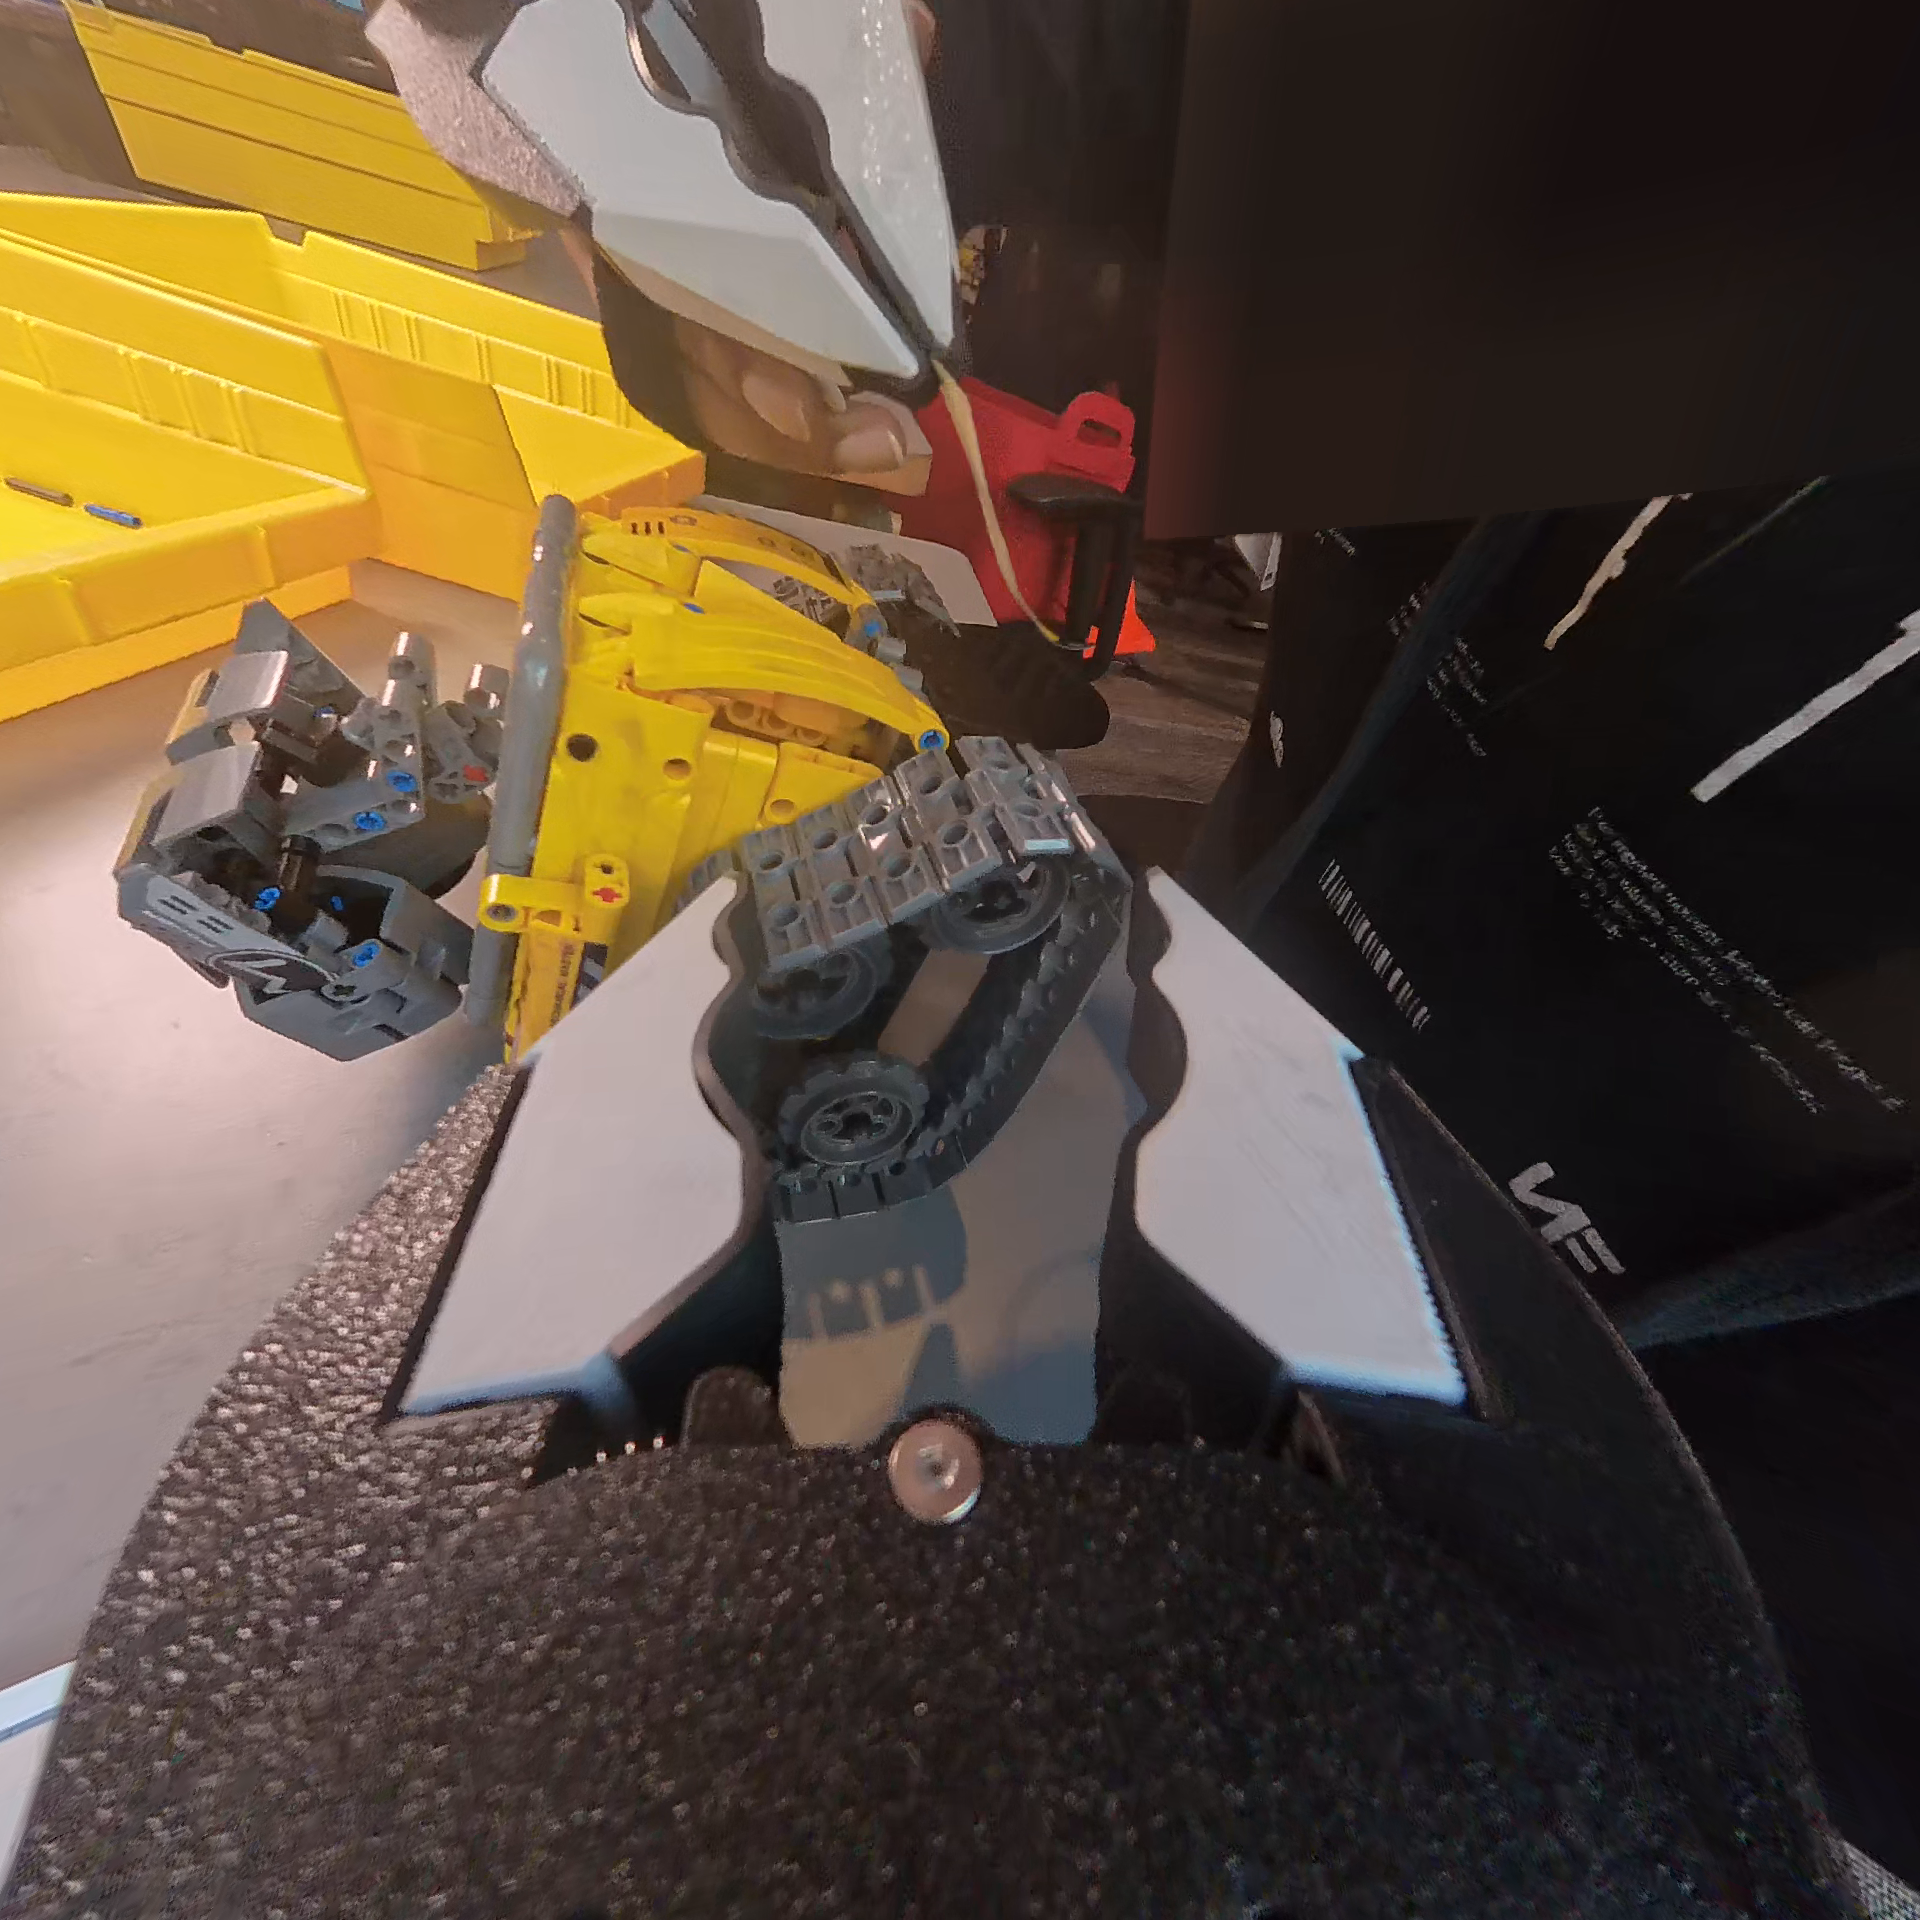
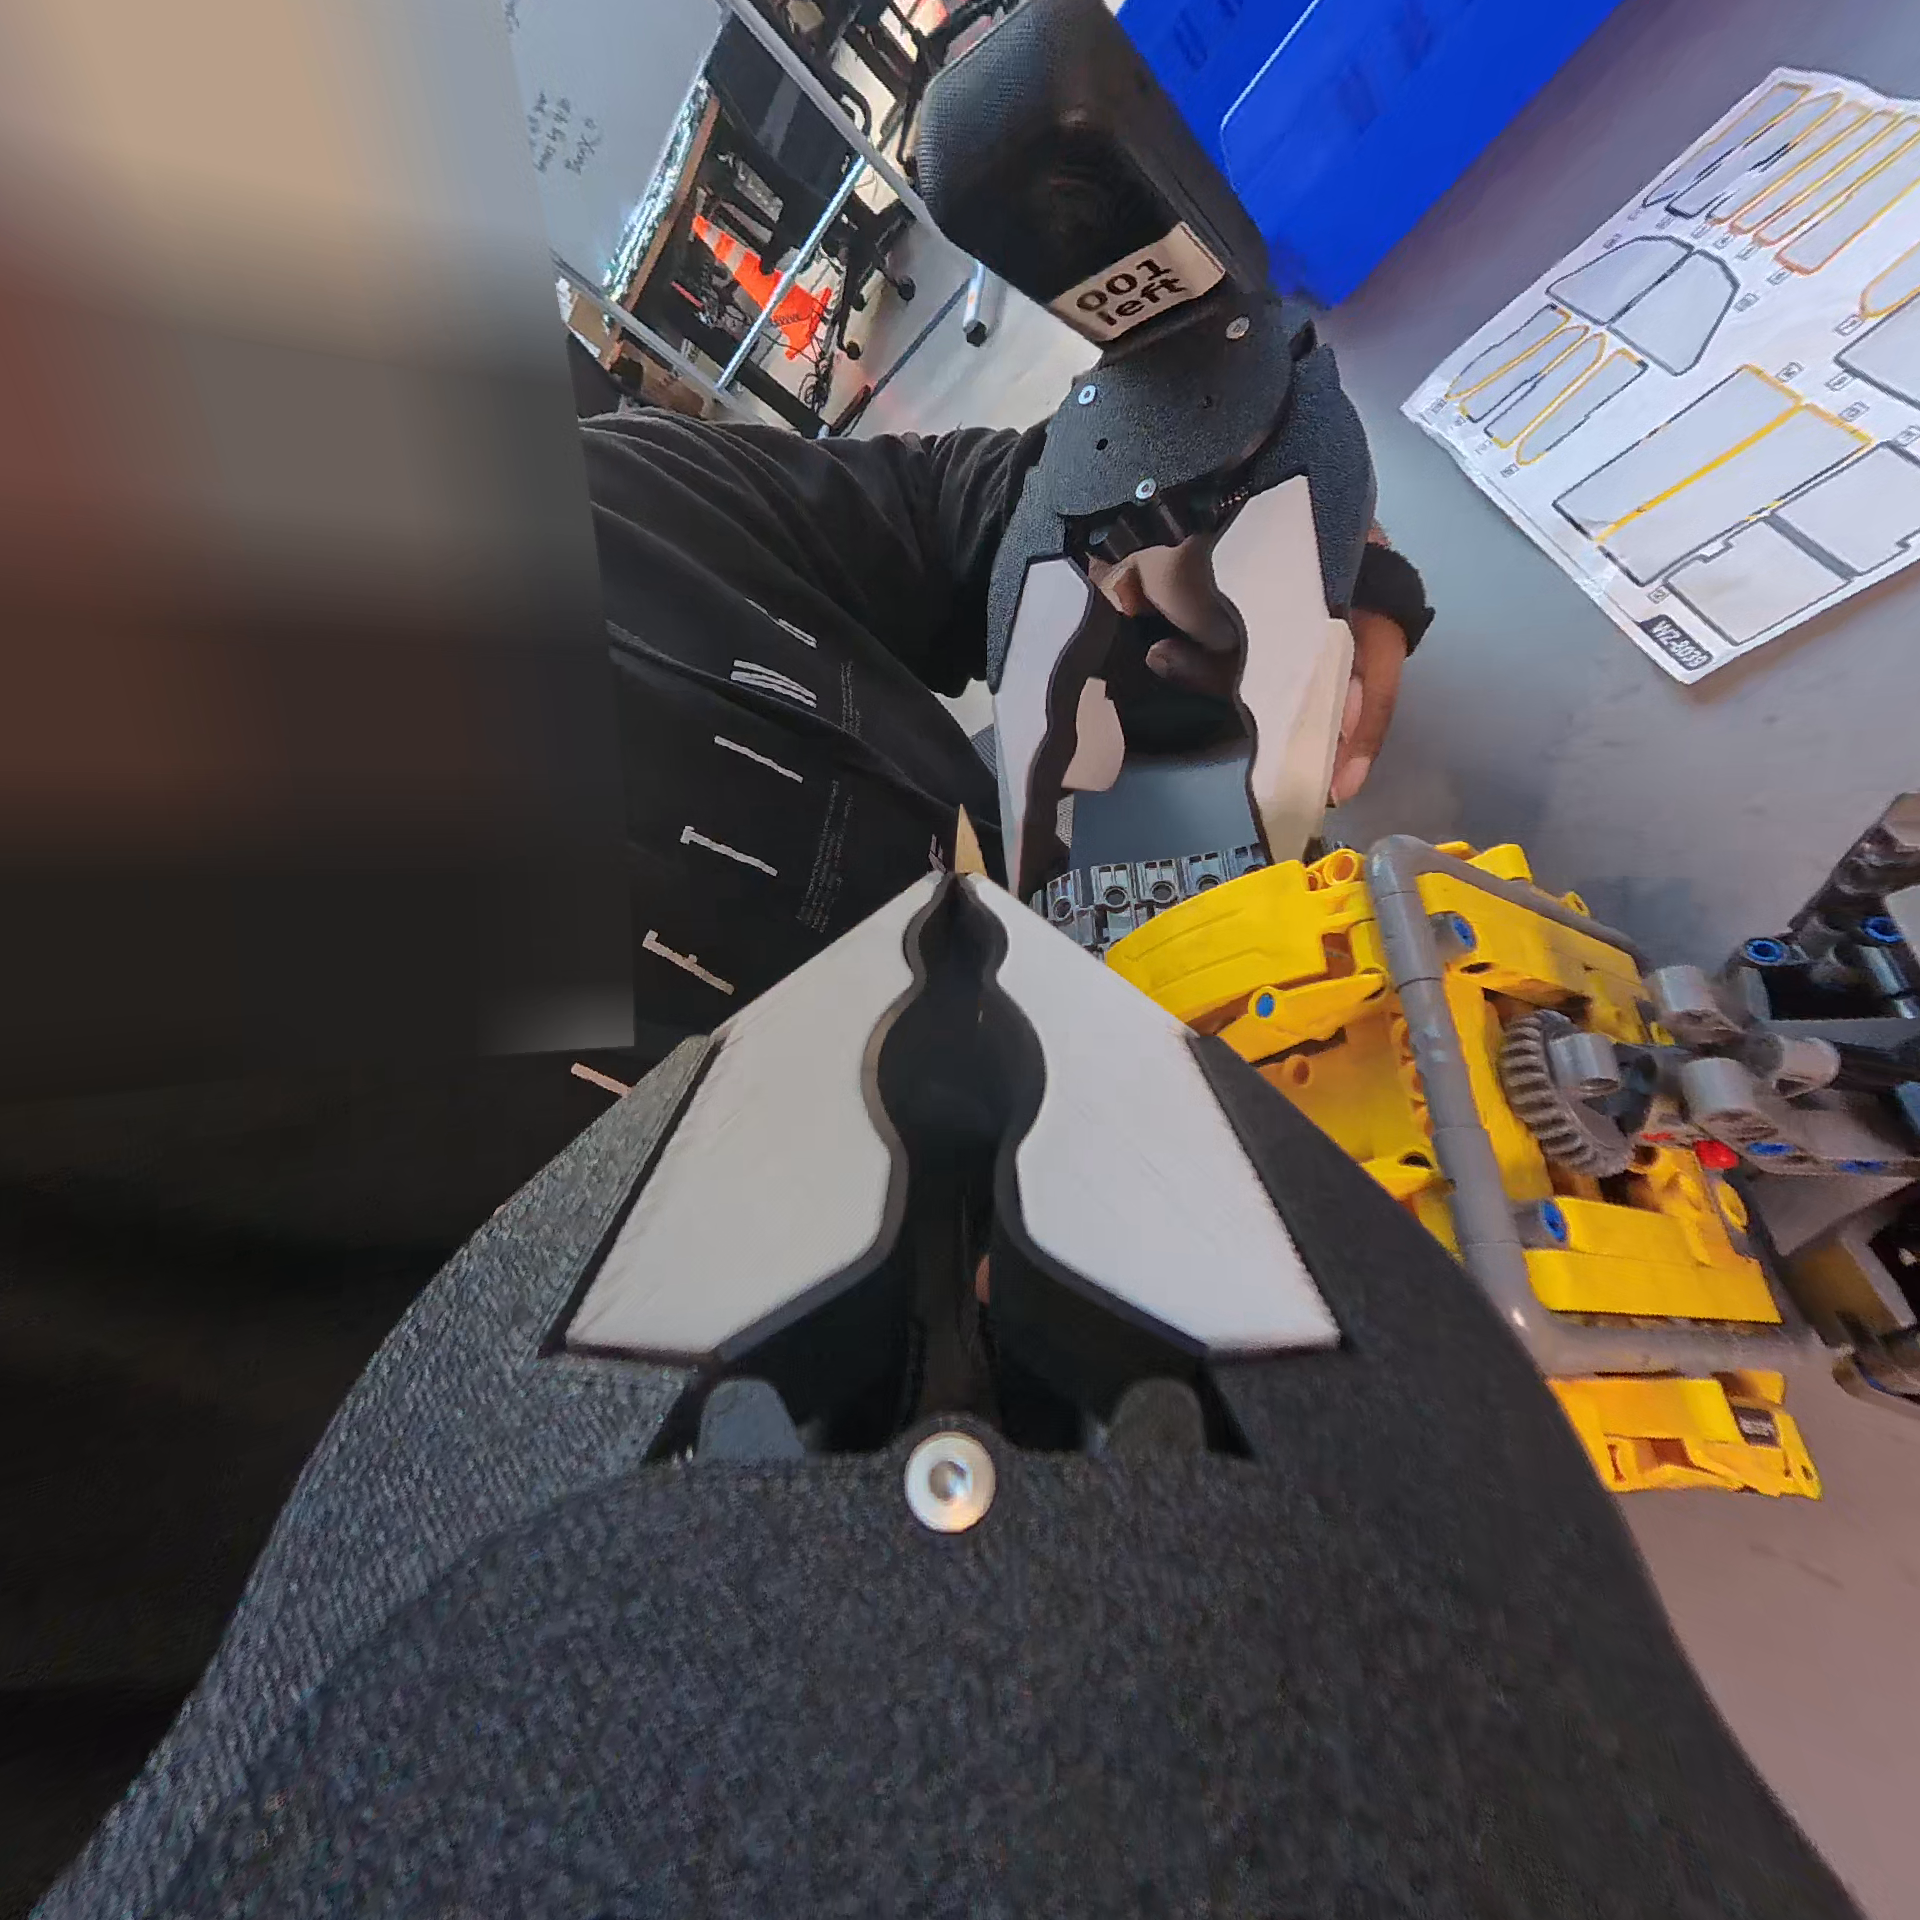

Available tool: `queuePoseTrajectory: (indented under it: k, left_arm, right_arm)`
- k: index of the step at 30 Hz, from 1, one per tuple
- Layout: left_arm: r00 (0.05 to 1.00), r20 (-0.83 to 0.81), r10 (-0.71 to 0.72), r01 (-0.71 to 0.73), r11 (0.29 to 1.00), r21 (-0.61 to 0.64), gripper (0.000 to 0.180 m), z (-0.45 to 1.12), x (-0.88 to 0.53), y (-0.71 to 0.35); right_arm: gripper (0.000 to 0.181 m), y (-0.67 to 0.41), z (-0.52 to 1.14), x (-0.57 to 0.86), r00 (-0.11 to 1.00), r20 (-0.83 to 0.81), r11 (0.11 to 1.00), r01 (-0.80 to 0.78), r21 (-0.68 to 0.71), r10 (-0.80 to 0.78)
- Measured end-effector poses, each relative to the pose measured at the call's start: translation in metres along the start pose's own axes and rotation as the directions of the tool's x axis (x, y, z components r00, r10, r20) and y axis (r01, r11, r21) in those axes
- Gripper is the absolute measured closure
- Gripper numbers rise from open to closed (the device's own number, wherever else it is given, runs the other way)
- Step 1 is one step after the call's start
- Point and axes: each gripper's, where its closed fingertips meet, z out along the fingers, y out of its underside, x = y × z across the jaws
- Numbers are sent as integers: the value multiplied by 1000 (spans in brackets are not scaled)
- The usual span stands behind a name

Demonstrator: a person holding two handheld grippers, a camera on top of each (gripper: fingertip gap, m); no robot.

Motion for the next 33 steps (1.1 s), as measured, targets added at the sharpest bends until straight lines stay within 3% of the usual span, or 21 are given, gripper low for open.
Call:
queuePoseTrajectory:
  k: [6, 14, 33]
  left_arm:
    - [997, -12, -81, 81, 979, 188, 128, -24, 1, -42]
    - [973, 93, -212, 195, 967, 165, 151, -1, -2, -50]
    - [890, -79, -449, 455, 863, 221, 165, 11, 21, -60]
  right_arm:
    - [181, -5, -5, 3, 1000, -20, 999, 1, 47, 0]
    - [181, -8, -6, -4, 1000, 11, 996, -13, 84, 12]
    - [181, -10, -10, -4, 998, -3, 992, 60, 107, -60]
